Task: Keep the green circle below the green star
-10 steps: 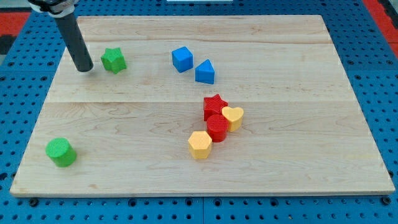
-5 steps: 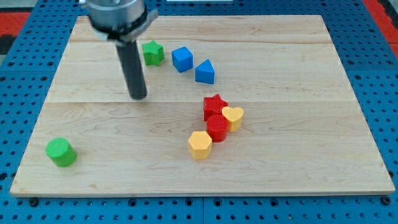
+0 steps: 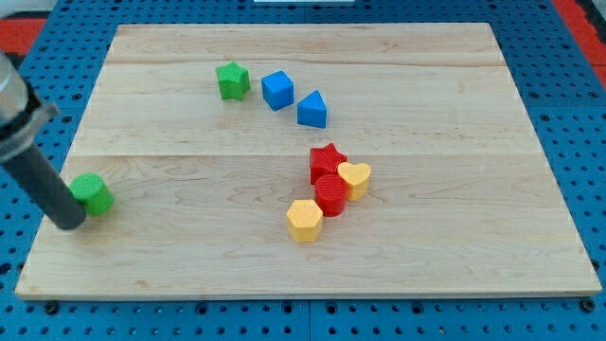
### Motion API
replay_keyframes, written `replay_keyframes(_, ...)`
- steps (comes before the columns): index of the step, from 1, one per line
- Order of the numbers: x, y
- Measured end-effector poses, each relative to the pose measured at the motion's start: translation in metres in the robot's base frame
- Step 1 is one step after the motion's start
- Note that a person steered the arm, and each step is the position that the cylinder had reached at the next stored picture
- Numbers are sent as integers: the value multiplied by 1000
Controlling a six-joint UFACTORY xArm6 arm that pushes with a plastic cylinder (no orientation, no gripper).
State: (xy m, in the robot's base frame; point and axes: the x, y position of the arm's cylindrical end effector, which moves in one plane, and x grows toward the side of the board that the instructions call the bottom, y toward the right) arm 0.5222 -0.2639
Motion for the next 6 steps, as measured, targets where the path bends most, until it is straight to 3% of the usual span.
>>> replay_keyframes(1, -25, -9)
replay_keyframes(4, -69, 147)
replay_keyframes(6, -118, 197)
